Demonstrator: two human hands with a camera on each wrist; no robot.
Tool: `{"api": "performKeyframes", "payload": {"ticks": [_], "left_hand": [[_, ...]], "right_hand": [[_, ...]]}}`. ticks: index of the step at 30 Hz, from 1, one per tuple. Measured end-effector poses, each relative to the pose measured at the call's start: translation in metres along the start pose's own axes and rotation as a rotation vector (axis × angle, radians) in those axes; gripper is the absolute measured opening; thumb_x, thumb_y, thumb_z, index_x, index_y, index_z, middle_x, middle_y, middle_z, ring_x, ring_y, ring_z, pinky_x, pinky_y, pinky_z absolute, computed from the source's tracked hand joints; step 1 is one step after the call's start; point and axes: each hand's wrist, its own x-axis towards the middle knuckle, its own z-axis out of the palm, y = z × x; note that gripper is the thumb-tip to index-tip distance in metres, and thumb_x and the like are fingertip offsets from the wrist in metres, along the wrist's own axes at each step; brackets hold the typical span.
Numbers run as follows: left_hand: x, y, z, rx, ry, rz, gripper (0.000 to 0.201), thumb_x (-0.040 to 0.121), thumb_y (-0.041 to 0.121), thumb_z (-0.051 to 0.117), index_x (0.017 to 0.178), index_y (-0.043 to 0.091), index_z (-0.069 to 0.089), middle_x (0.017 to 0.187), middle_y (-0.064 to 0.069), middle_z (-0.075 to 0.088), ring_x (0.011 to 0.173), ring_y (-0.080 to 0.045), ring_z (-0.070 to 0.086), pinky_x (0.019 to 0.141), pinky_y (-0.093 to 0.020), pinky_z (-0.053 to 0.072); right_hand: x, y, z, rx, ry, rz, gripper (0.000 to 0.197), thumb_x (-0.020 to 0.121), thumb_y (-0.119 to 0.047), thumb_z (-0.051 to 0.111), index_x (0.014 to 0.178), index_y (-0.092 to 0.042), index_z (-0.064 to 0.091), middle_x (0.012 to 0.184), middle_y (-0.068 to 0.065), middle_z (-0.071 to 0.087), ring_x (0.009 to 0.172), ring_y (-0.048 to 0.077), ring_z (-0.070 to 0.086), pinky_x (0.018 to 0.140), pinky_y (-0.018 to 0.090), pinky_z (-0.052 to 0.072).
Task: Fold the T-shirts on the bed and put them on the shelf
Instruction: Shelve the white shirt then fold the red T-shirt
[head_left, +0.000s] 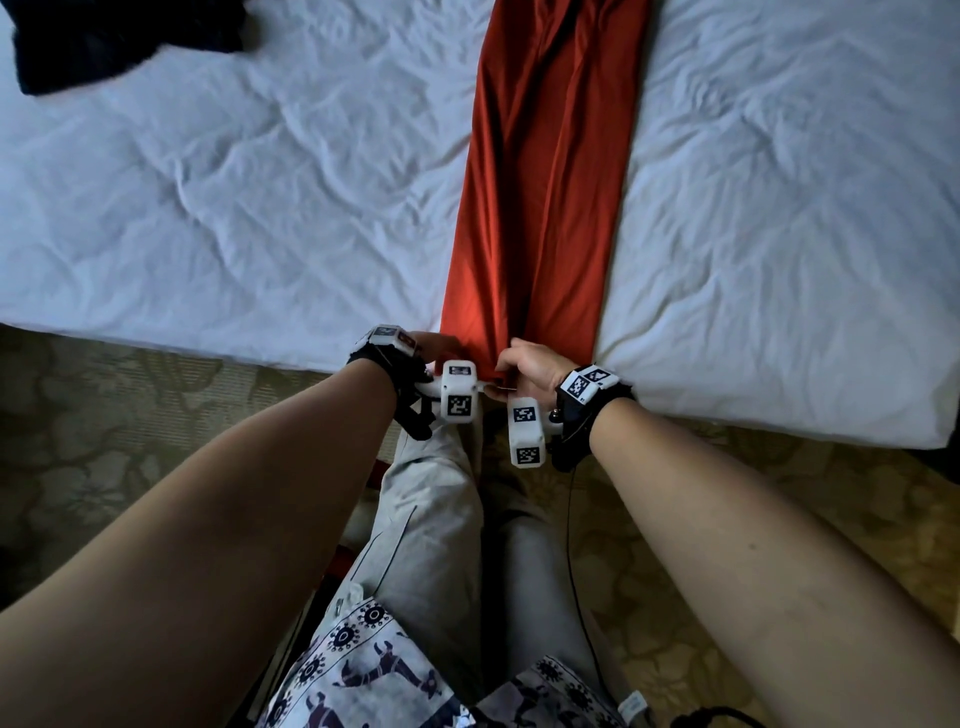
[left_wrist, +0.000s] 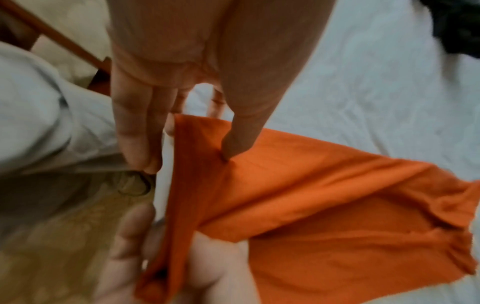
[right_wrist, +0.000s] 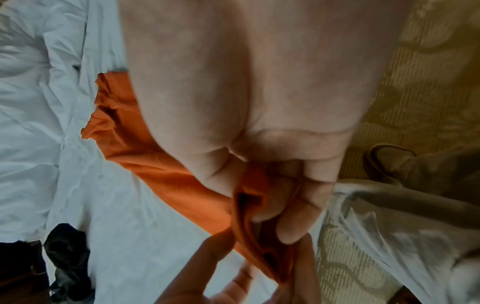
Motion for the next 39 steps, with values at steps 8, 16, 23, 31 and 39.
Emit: {"api": "performKeyframes", "payload": {"ticks": [8, 16, 23, 31, 39], "left_hand": [[0.009, -0.005, 0.007, -0.058, 0.114, -0.006, 0.042, 0.101, 0.01, 0.042, 0.14, -0.005, 0.041, 0.097, -0.001, 0.055, 0.03, 0.008, 0.048, 0.038, -0.007, 0.04], [-0.008, -0.032, 0.002, 0.358, 0.035, -0.069, 0.091, 0.05, 0.062, 0.075, 0.128, 0.02, 0.058, 0.126, 0.0, 0.063, 0.11, -0.019, 0.061, 0.092, -0.022, 0.04], [-0.01, -0.022, 0.0, 0.367, 0.115, 0.07, 0.047, 0.1, 0.034, 0.046, 0.144, 0.017, 0.042, 0.146, -0.007, 0.045, 0.132, -0.025, 0.046, 0.102, -0.028, 0.039], [-0.028, -0.017, 0.015, 0.331, 0.077, 0.092, 0.043, 0.097, 0.007, 0.052, 0.136, -0.008, 0.043, 0.122, -0.014, 0.057, 0.106, -0.014, 0.065, 0.089, -0.02, 0.043], [-0.028, -0.02, 0.031, 0.219, 0.131, 0.199, 0.073, 0.082, 0.036, 0.065, 0.14, -0.002, 0.042, 0.141, -0.021, 0.047, 0.122, -0.023, 0.051, 0.068, -0.012, 0.052]], "right_hand": [[0.0, -0.004, 0.004, -0.096, 0.069, -0.005, 0.02, 0.08, 0.01, 0.04, 0.084, -0.009, 0.047, 0.089, 0.018, 0.048, 0.08, 0.032, 0.053, 0.061, 0.039, 0.055], [0.008, 0.008, -0.005, -0.761, 0.304, -0.158, 0.017, 0.072, -0.018, 0.068, 0.065, -0.013, 0.053, 0.065, 0.008, 0.07, 0.064, 0.023, 0.072, 0.064, 0.043, 0.061], [0.006, 0.006, -0.011, -0.914, 0.376, -0.104, 0.038, 0.075, -0.049, 0.065, 0.068, -0.012, 0.07, 0.059, -0.001, 0.07, 0.062, 0.017, 0.071, 0.071, 0.031, 0.058], [-0.008, 0.003, -0.058, -0.462, 0.867, -0.24, 0.042, 0.074, -0.034, 0.069, 0.108, -0.013, 0.058, 0.112, 0.011, 0.061, 0.103, 0.032, 0.058, 0.086, 0.037, 0.046], [-0.009, 0.023, -0.077, -0.145, 0.533, -0.041, 0.03, 0.055, -0.034, 0.079, 0.074, -0.013, 0.068, 0.077, 0.009, 0.07, 0.075, 0.027, 0.068, 0.061, 0.035, 0.06]]}}
